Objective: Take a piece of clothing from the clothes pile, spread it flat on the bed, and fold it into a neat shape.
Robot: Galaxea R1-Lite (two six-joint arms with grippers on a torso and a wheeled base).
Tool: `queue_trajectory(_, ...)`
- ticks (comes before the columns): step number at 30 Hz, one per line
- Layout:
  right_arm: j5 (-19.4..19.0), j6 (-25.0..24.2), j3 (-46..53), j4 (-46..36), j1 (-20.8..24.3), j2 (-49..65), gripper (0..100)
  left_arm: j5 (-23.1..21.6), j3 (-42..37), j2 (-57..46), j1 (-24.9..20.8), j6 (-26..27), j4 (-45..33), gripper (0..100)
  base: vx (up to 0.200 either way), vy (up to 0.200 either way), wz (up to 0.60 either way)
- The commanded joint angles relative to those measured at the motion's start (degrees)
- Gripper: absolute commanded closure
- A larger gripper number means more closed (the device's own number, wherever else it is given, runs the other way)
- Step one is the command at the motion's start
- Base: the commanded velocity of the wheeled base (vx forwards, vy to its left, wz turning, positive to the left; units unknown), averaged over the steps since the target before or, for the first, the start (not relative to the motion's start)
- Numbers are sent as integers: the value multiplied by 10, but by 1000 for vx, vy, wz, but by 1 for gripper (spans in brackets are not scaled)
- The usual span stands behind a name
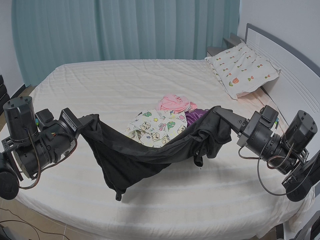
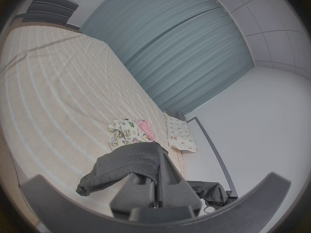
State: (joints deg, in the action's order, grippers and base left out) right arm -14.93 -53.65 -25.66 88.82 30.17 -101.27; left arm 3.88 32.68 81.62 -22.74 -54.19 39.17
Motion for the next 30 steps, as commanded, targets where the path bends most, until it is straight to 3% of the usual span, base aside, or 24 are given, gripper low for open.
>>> queue_trajectory(1, 0, 2, 0, 0, 6, 4, 100, 0, 1, -2, 9, 2, 1, 100, 0, 200, 0)
queue_trajectory(30, 2, 2, 1, 7, 13, 4, 100, -1, 1, -10, 16, 5, -1, 100, 0, 200, 0)
